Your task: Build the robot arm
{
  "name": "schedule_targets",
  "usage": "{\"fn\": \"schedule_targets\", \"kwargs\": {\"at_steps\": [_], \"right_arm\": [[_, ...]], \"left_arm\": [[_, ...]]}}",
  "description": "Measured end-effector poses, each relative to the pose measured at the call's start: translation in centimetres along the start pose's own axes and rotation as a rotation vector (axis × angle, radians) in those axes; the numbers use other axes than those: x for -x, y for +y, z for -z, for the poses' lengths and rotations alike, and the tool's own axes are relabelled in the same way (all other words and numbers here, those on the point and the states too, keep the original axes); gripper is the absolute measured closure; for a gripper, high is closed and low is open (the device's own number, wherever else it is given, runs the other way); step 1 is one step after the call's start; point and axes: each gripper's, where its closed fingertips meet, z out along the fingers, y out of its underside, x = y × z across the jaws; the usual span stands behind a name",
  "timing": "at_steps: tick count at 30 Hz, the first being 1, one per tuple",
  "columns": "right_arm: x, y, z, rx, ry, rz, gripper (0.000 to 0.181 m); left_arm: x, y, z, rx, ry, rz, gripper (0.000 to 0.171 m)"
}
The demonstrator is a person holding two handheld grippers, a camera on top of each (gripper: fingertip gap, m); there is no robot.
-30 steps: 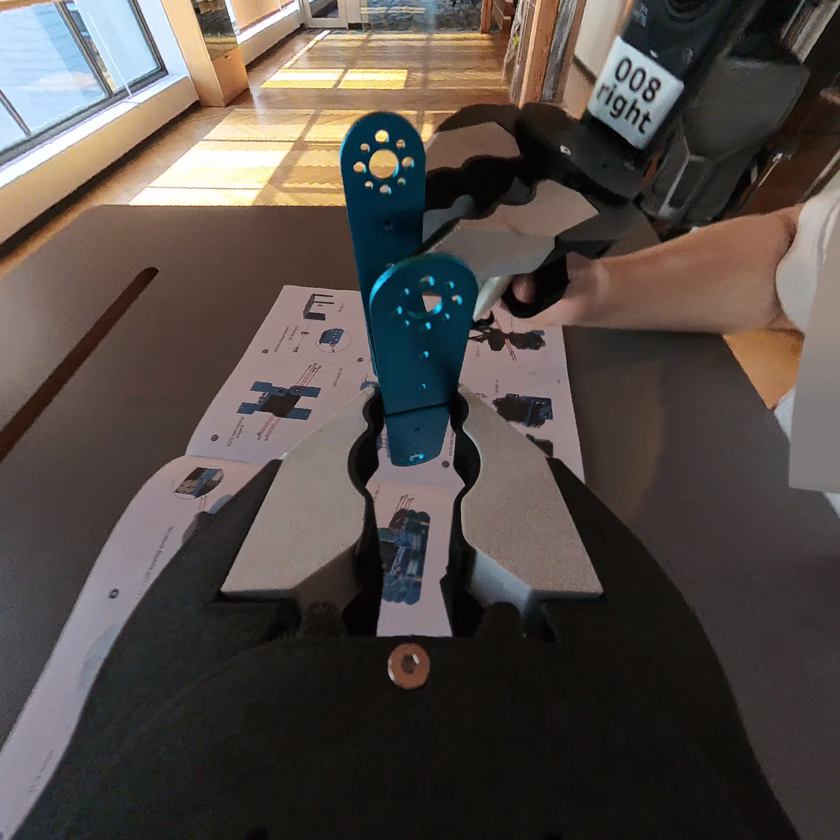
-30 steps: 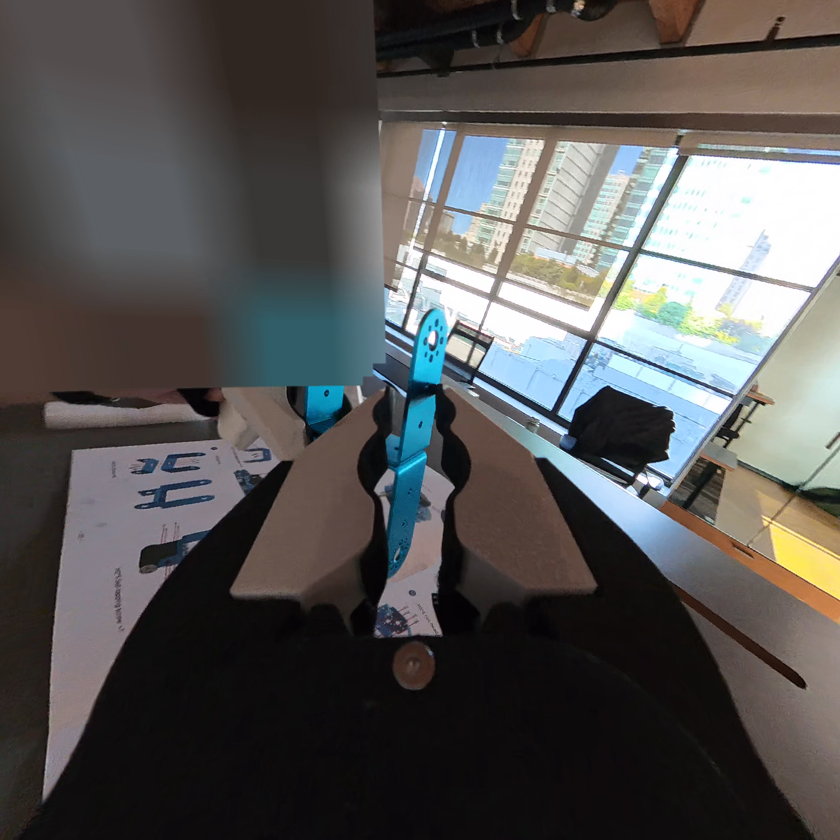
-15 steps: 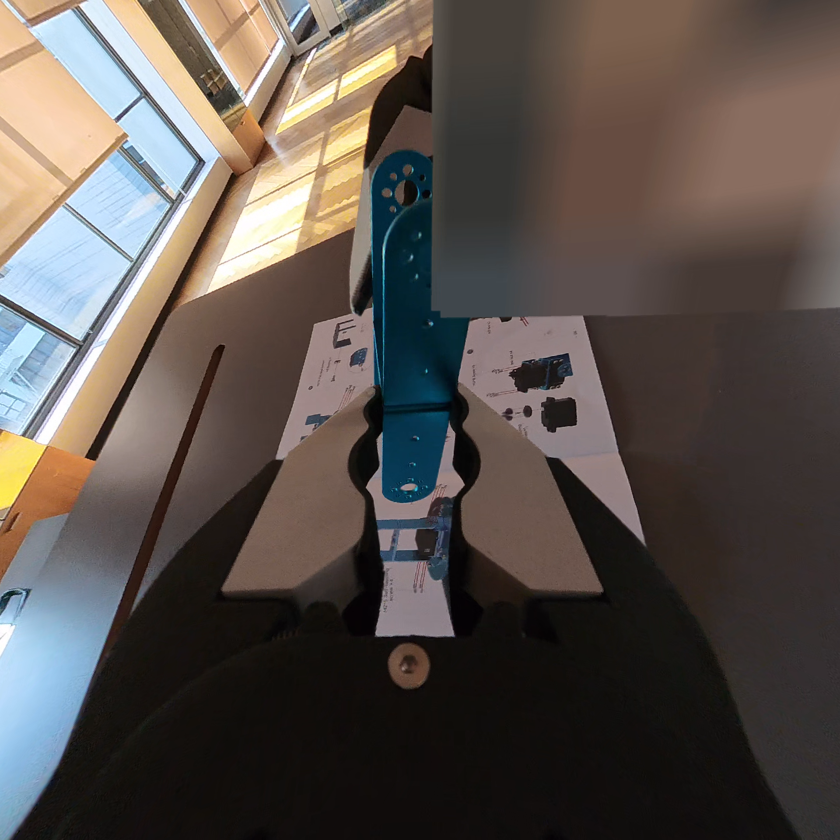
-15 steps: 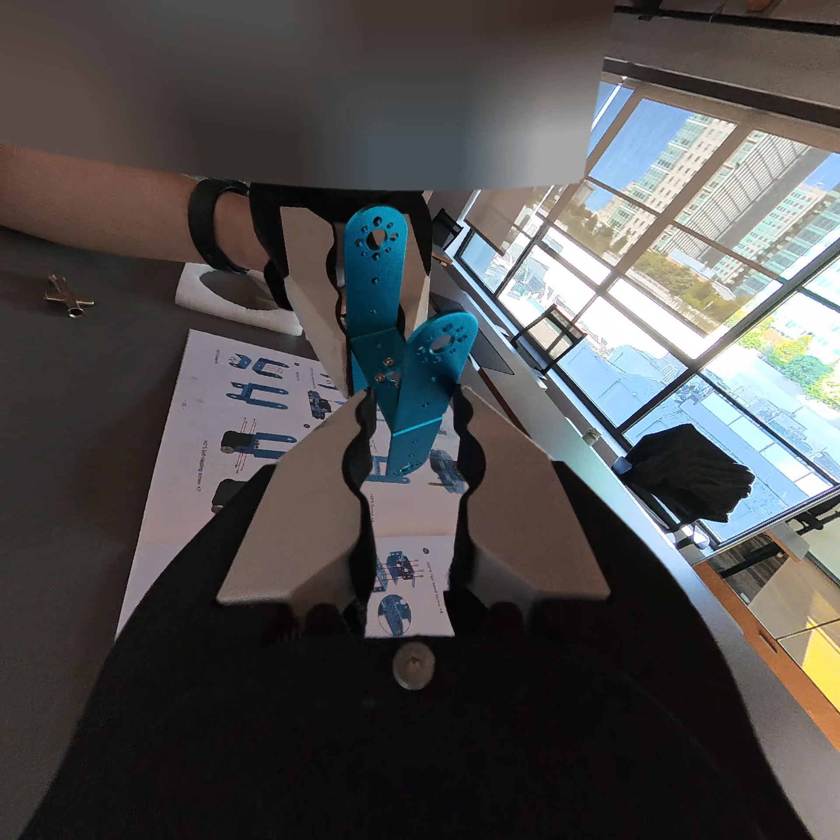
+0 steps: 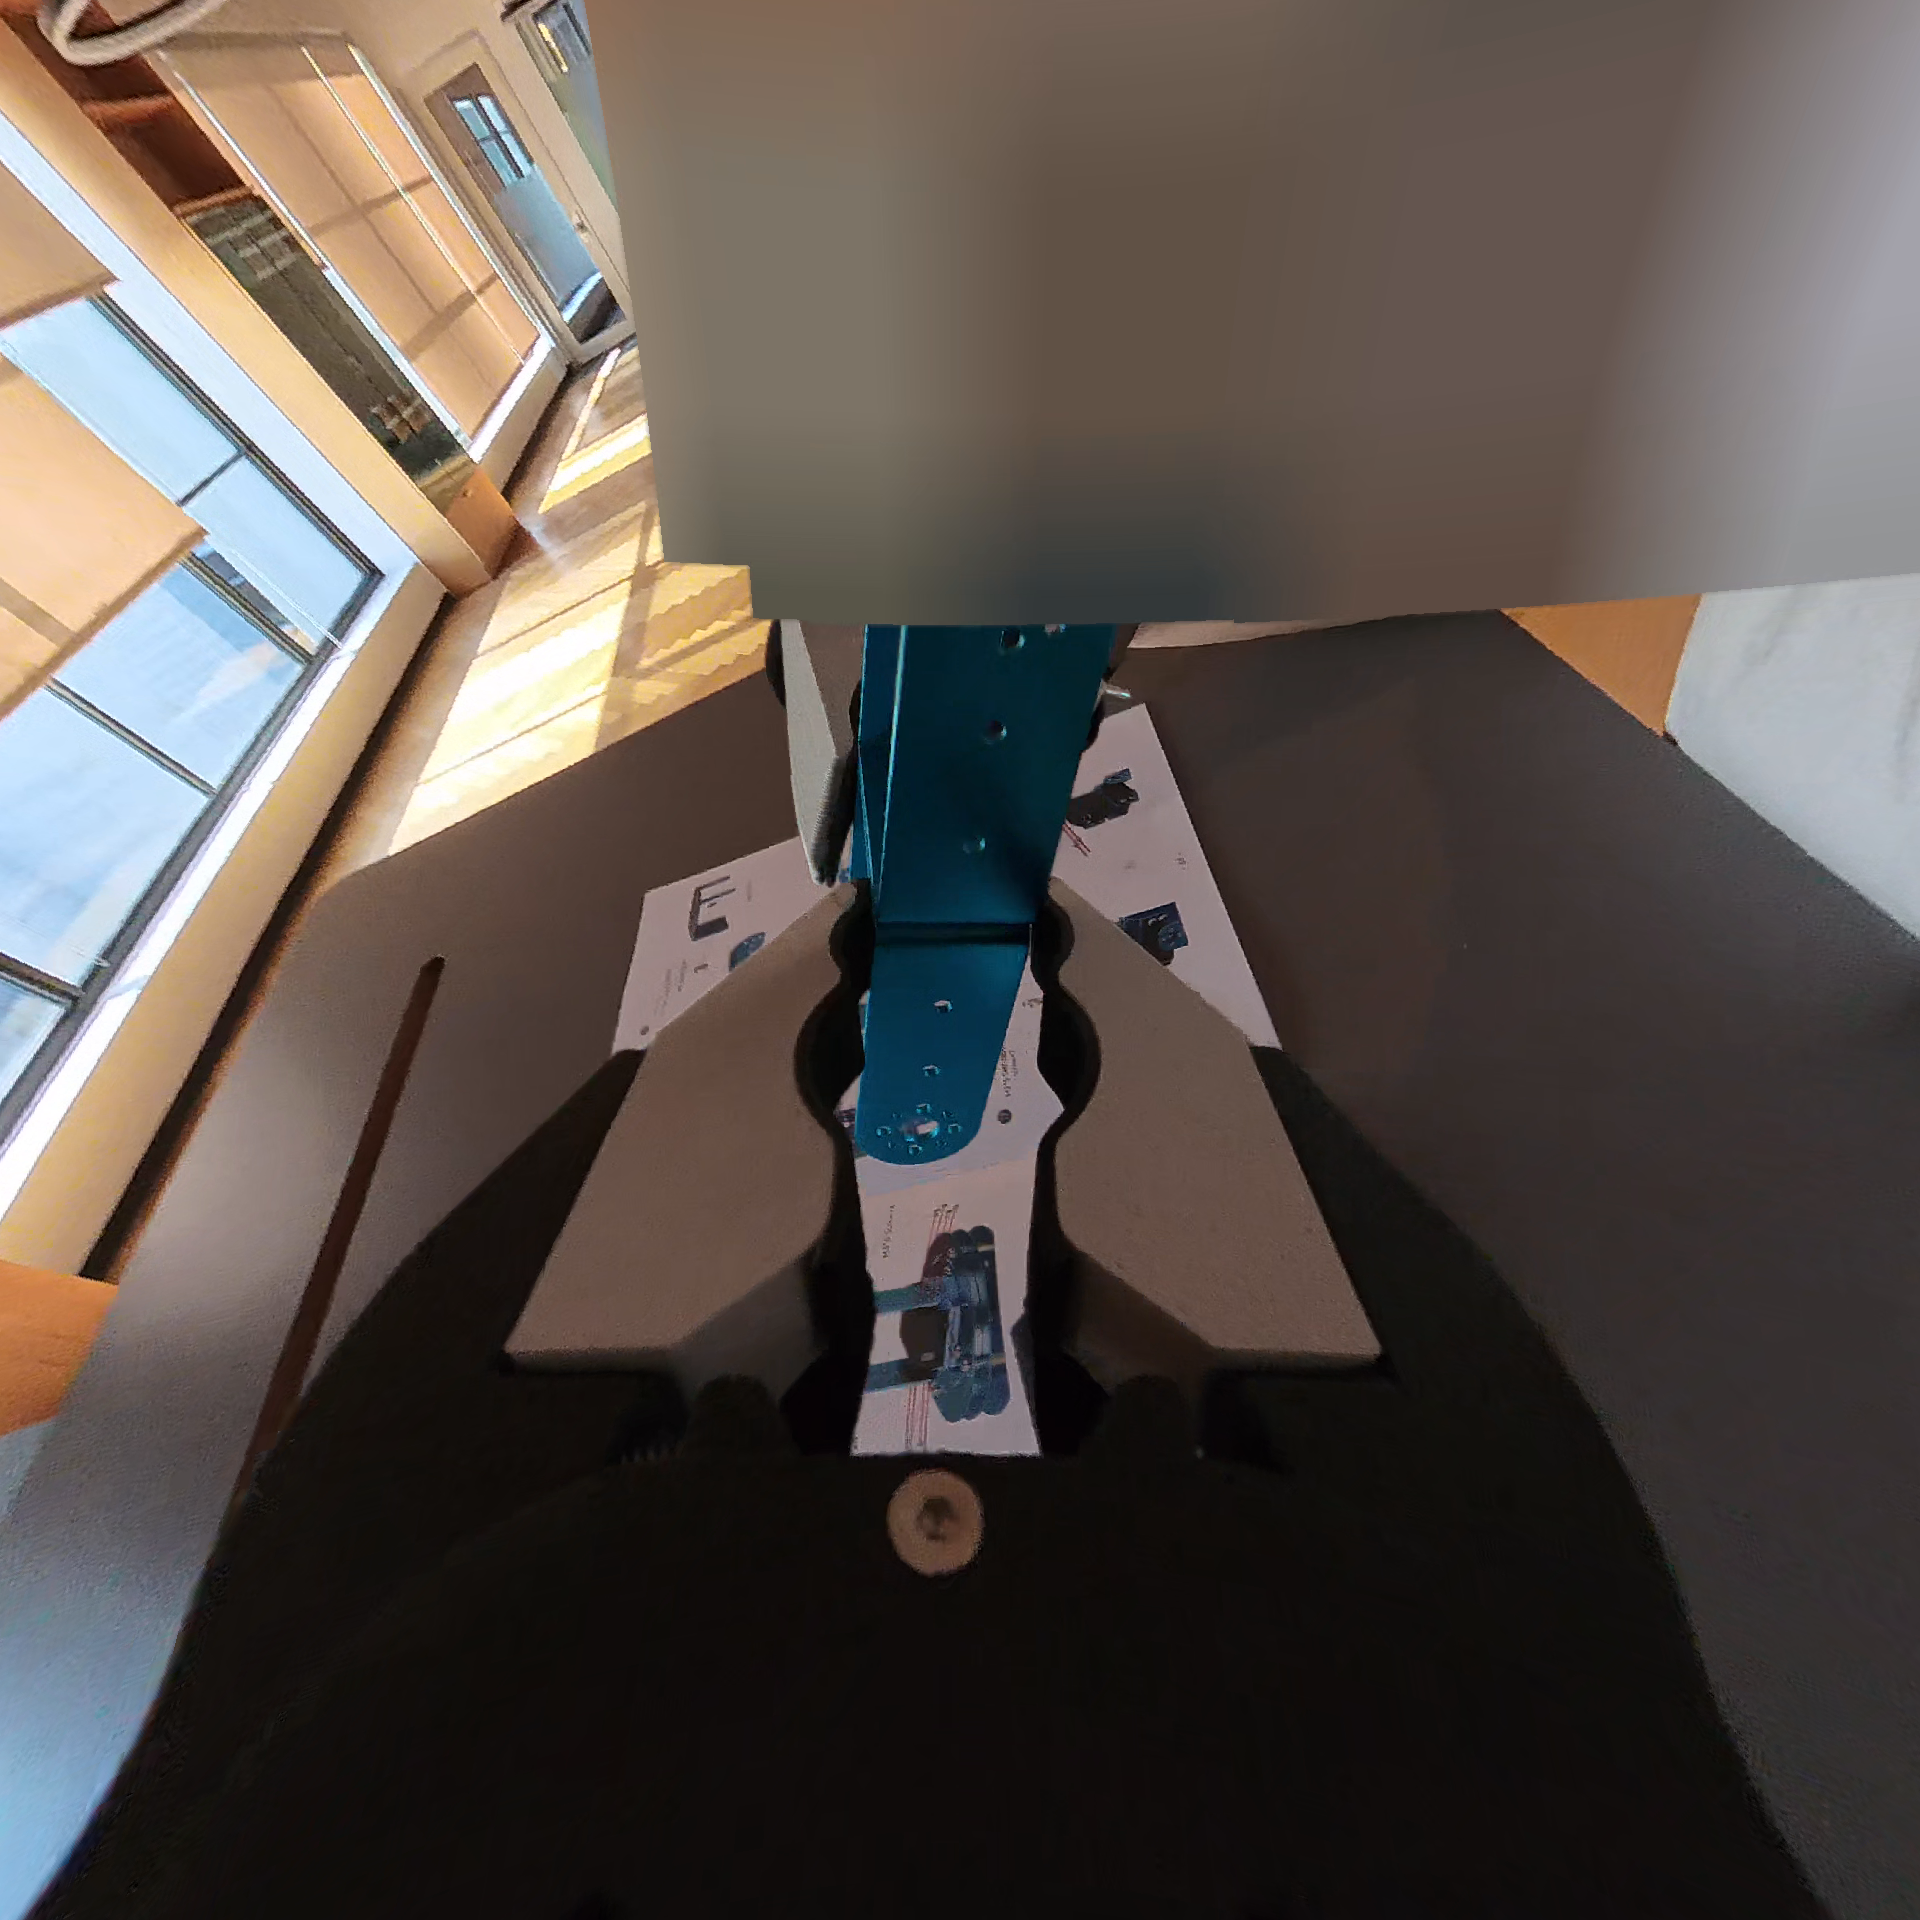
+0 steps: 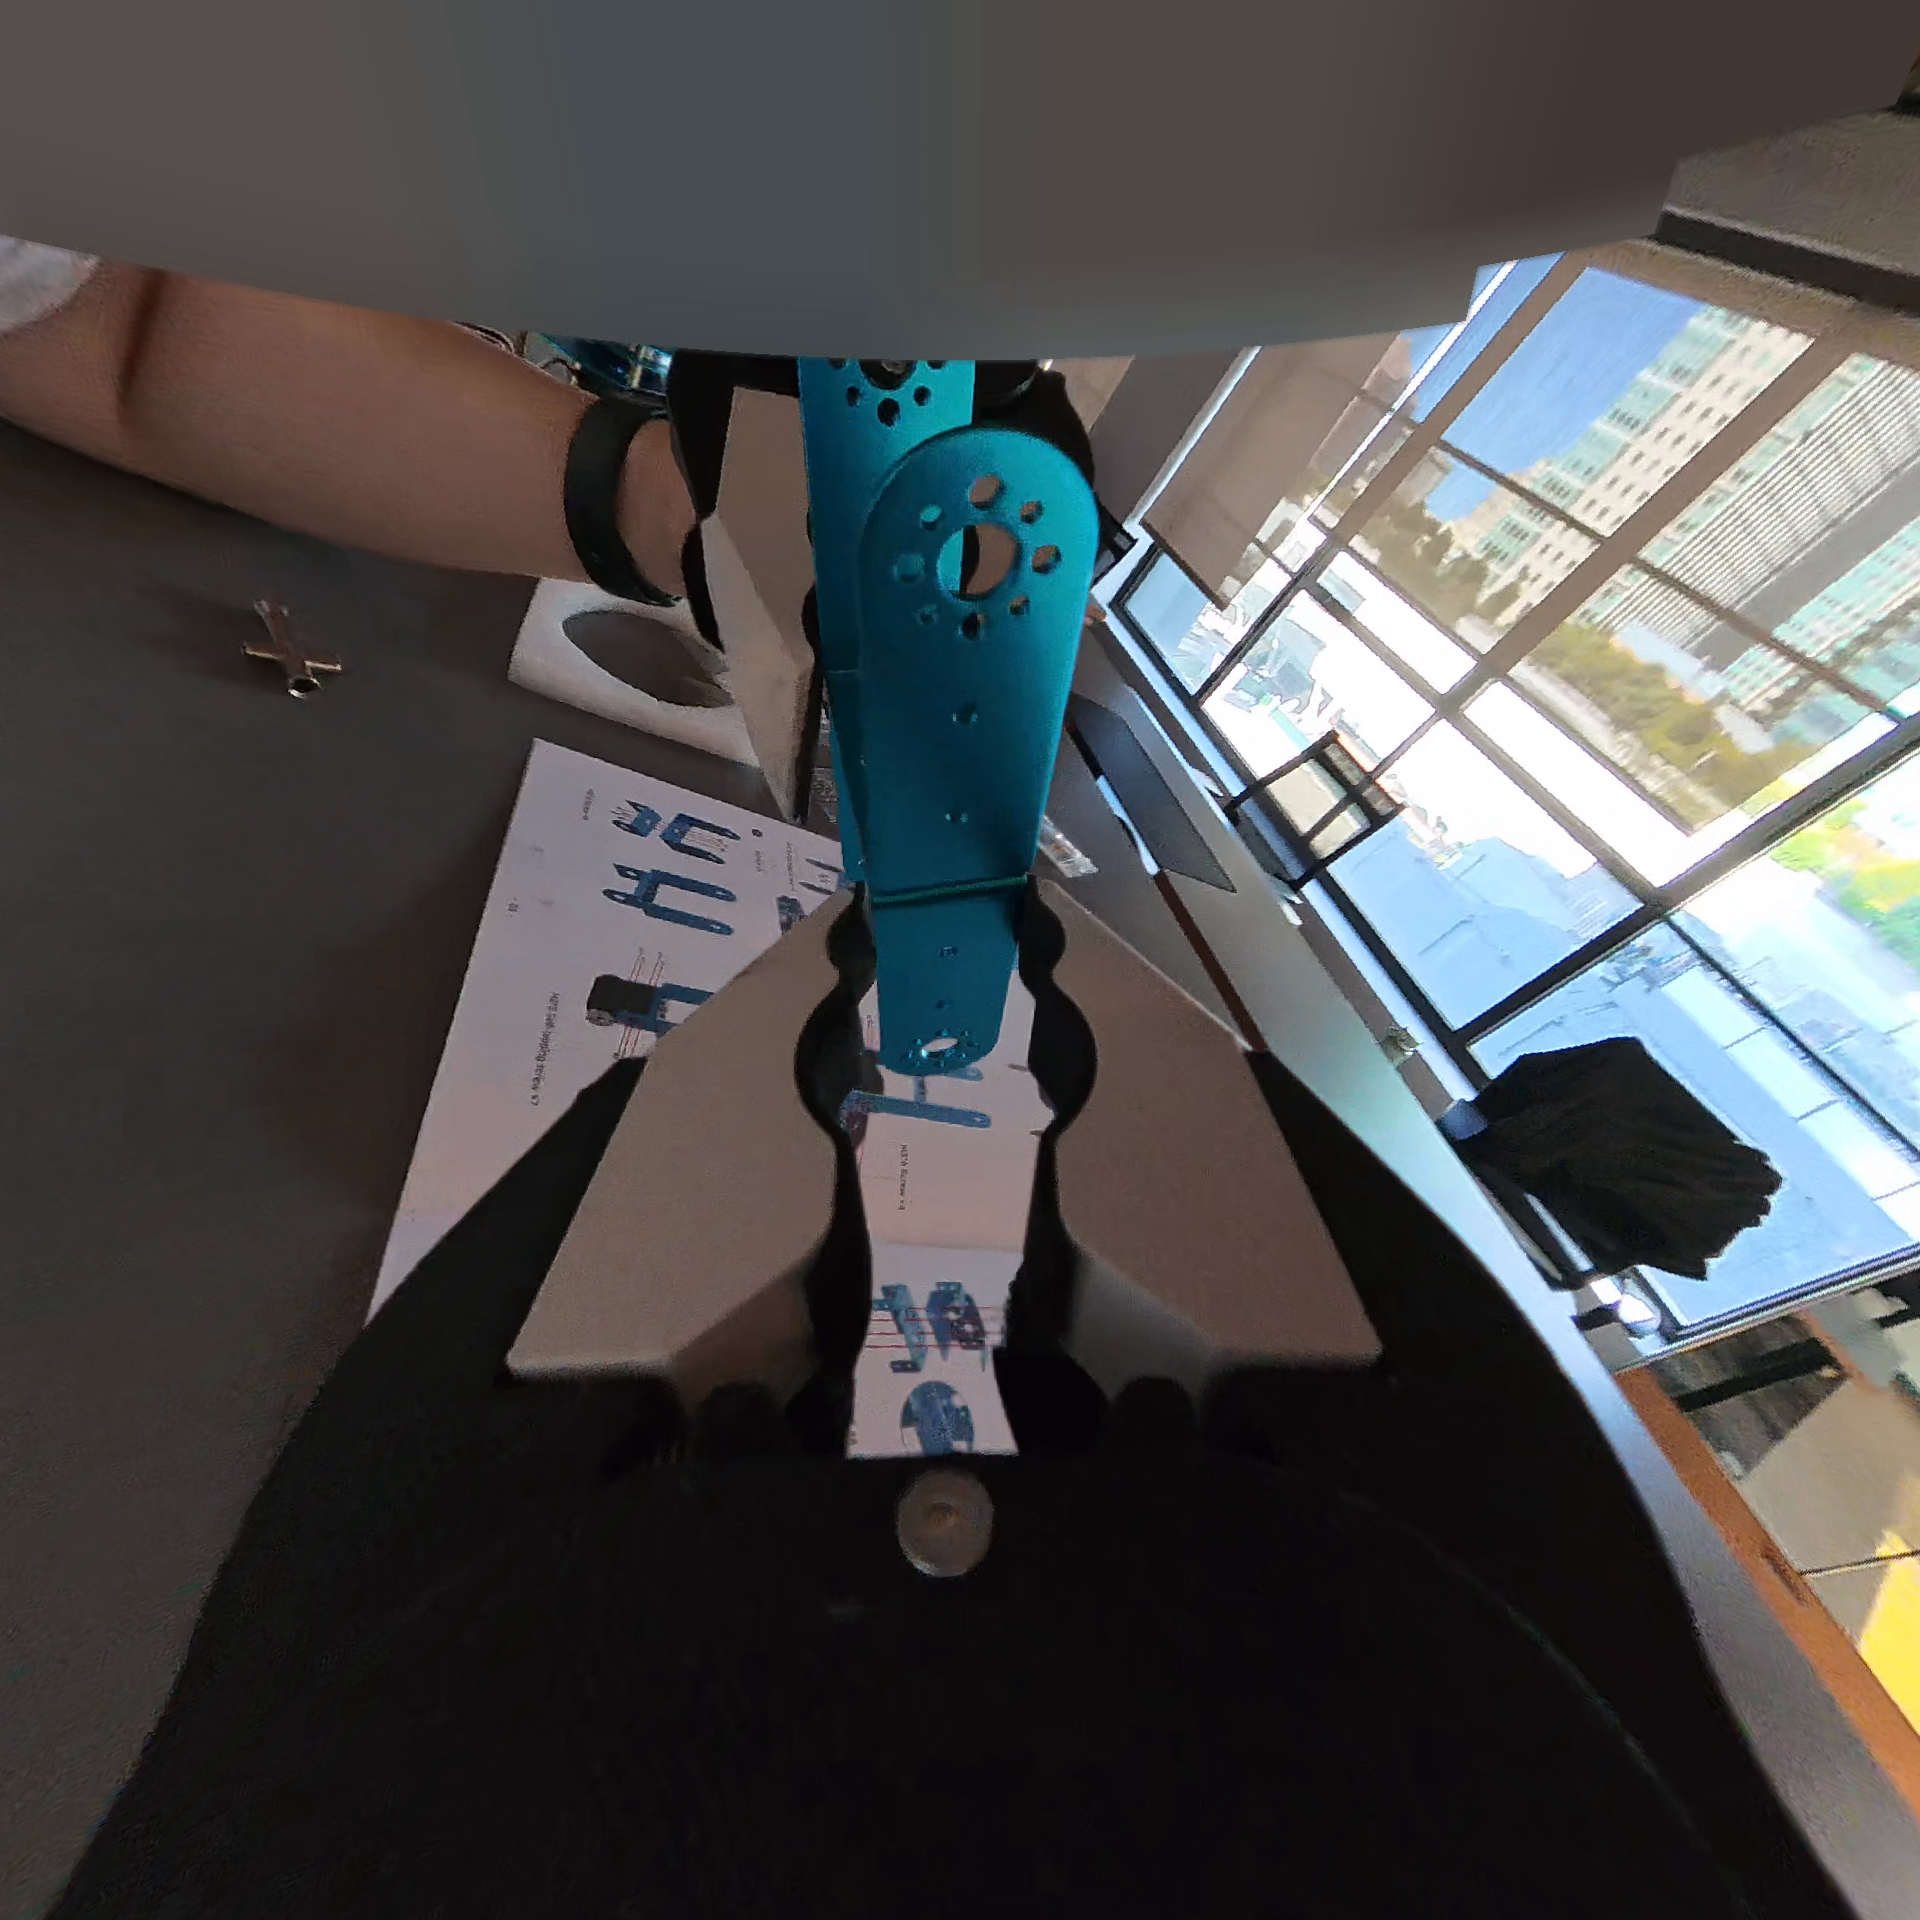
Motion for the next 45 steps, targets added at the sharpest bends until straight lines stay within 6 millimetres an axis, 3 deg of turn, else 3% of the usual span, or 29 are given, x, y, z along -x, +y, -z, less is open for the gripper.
{"fn": "schedule_targets", "kwargs": {"at_steps": [12, 45], "right_arm": [[-0.1, -1.5, 0.2, 0.024, 0.105, 0.182, 0.155], [-0.3, -0.5, -0.3, 0.111, 0.116, 0.100, 0.155]], "left_arm": [[-0.4, -1.0, 0.6, 0.031, -0.068, -0.196, 0.144], [0.4, 0.3, 0.5, 0.066, -0.075, -0.138, 0.144]]}}
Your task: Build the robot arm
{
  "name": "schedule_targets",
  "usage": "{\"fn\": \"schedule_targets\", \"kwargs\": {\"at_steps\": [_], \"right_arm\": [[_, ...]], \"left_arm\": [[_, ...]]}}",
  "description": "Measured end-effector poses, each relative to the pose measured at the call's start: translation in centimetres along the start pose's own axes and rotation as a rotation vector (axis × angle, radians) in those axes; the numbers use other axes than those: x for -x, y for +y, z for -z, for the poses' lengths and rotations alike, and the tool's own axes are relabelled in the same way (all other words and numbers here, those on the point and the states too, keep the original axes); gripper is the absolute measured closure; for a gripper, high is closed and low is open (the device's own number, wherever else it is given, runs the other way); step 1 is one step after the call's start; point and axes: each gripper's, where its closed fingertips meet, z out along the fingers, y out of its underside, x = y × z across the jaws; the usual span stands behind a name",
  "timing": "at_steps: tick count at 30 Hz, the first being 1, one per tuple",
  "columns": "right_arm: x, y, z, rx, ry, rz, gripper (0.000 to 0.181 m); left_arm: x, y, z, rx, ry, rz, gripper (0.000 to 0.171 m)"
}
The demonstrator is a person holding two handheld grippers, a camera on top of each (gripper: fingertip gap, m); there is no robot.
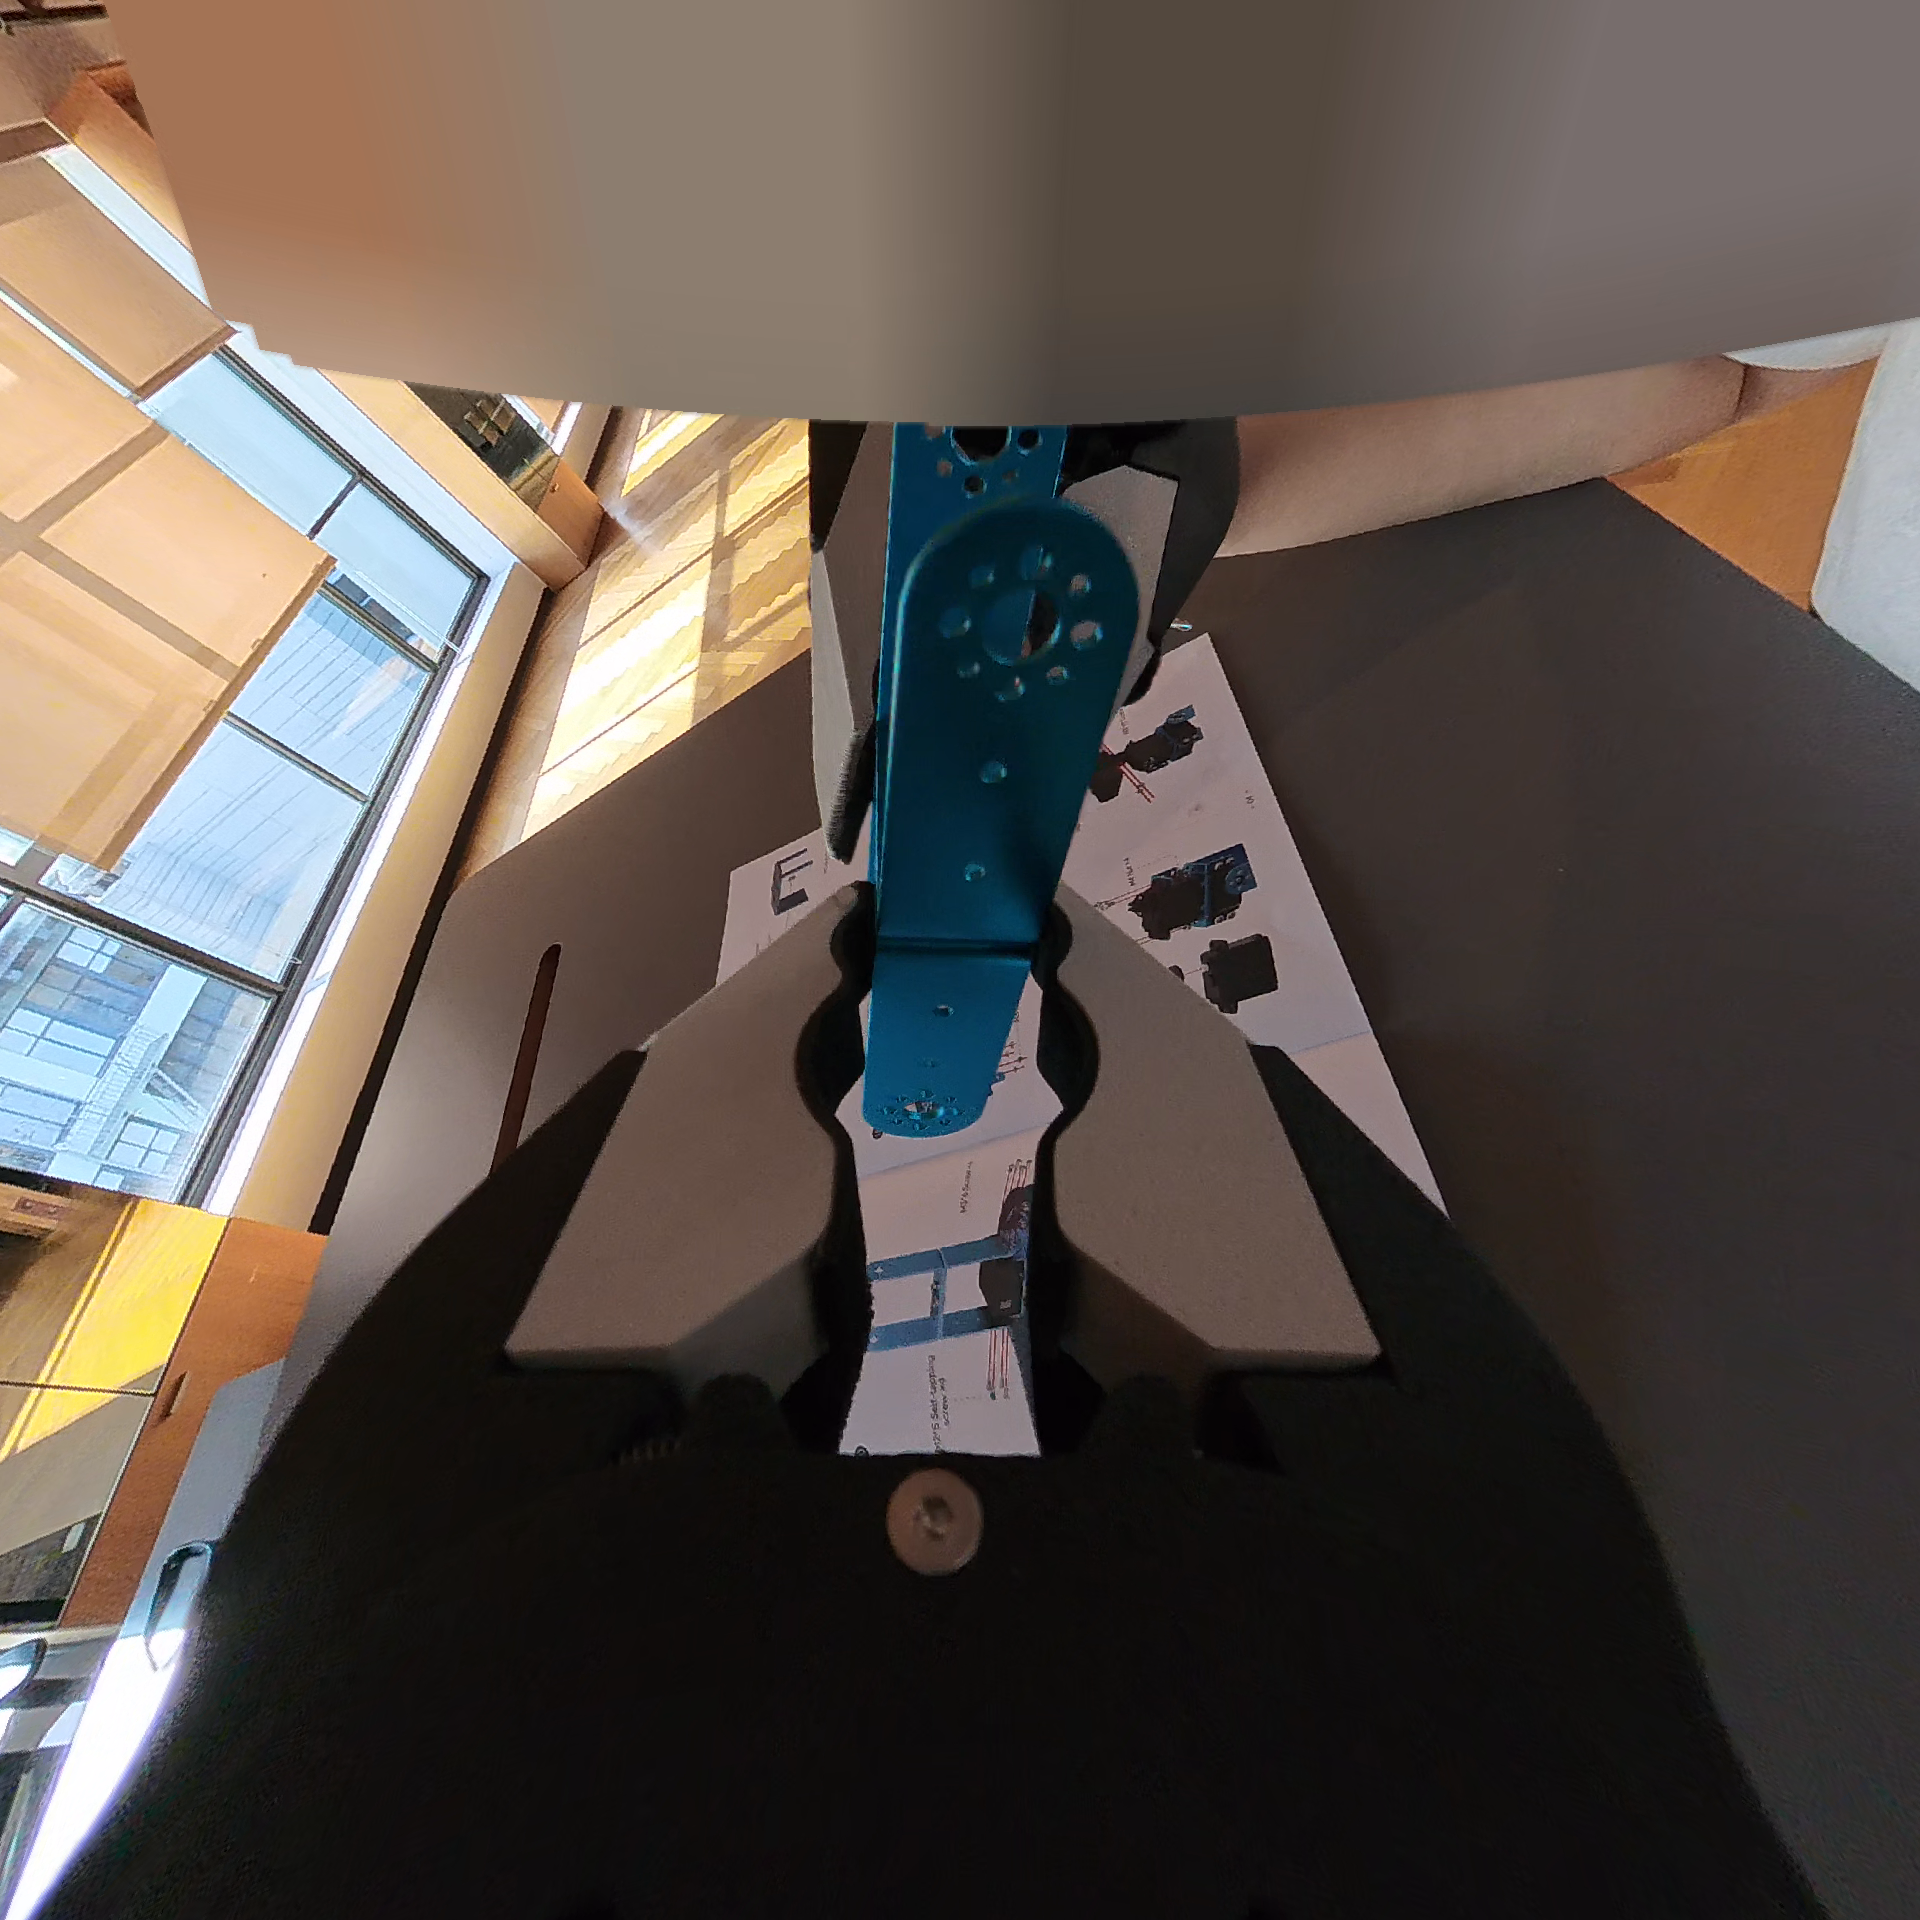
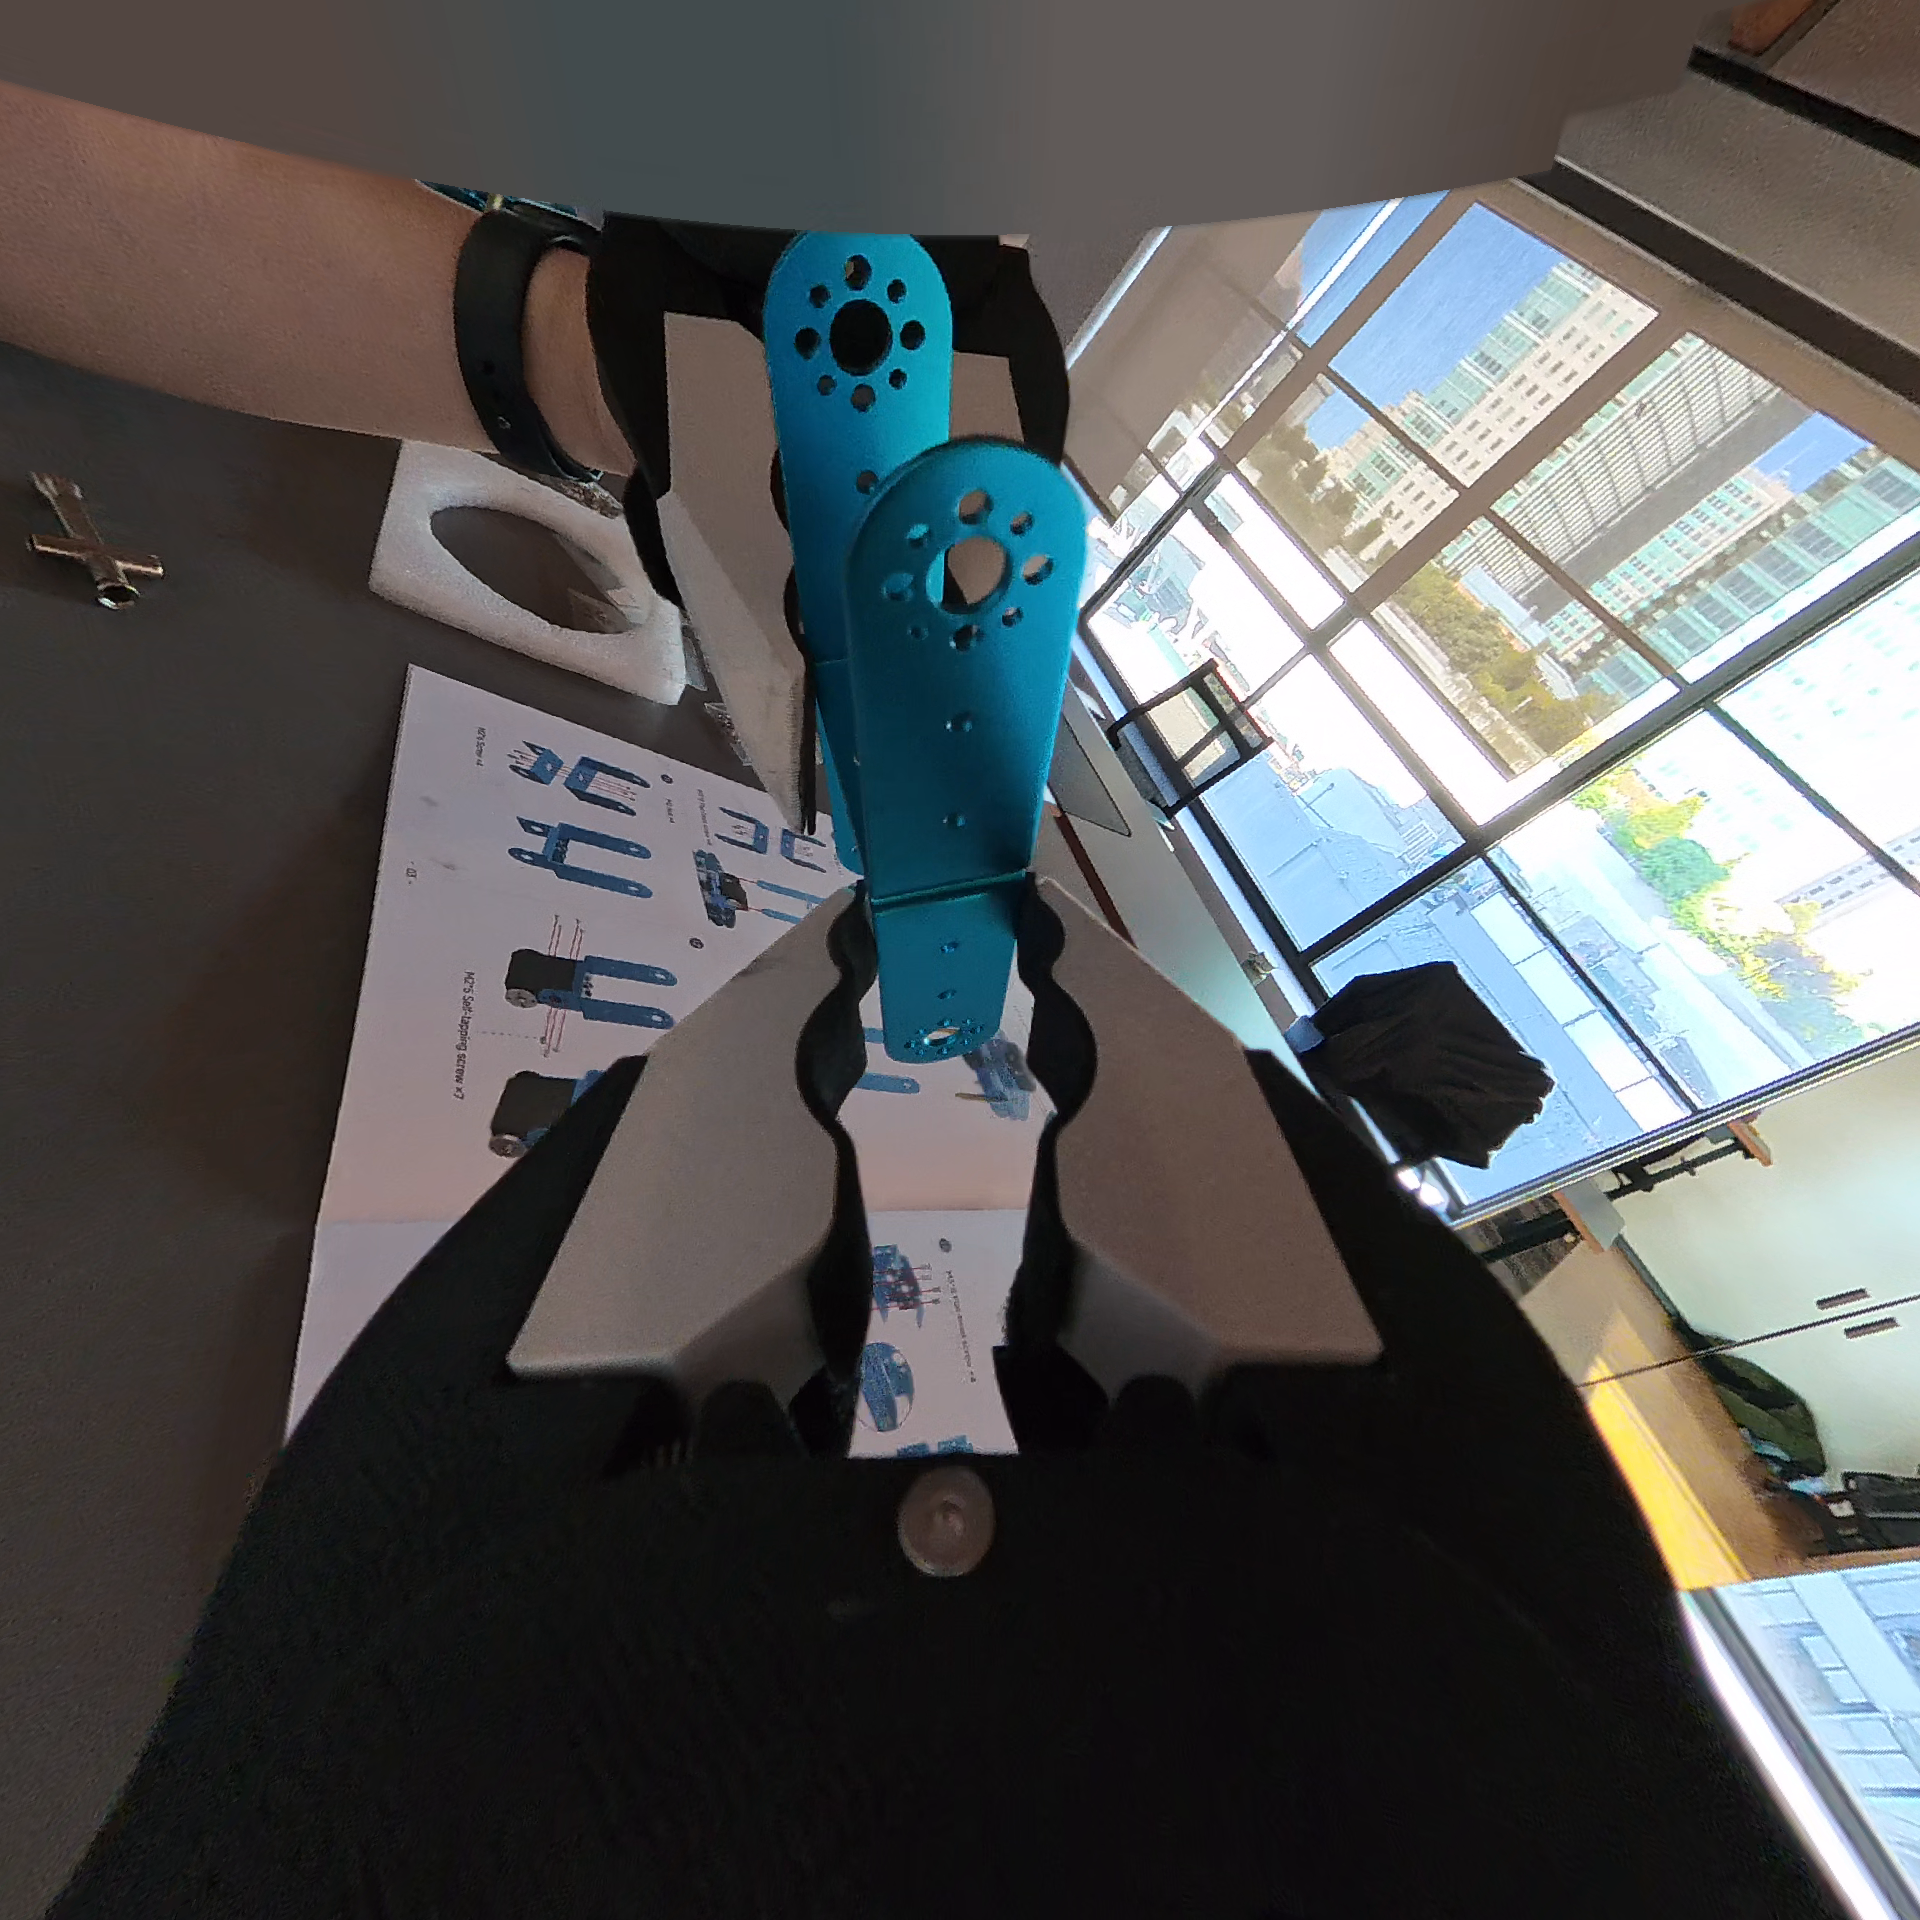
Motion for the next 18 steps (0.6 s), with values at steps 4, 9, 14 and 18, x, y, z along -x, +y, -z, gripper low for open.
{"fn": "schedule_targets", "kwargs": {"at_steps": [4, 9, 14, 18], "right_arm": [[0.01, 0.28, -0.08, 0.000, -0.024, -0.068, 0.155], [-0.26, 0.09, -0.11, -0.011, 0.003, -0.050, 0.155], [-0.57, -0.37, 0.08, -0.022, 0.074, 0.090, 0.155], [-0.58, -0.40, 0.09, -0.036, 0.063, 0.065, 0.155]], "left_arm": [[0.18, 0.11, -0.07, 0.004, -0.001, 0.027, 0.144], [0.47, -0.07, 0.04, -0.012, -0.008, 0.054, 0.143], [0.53, -0.41, 0.10, -0.022, -0.022, 0.047, 0.141], [0.54, -0.60, 0.11, -0.010, -0.041, 0.014, 0.143]]}}
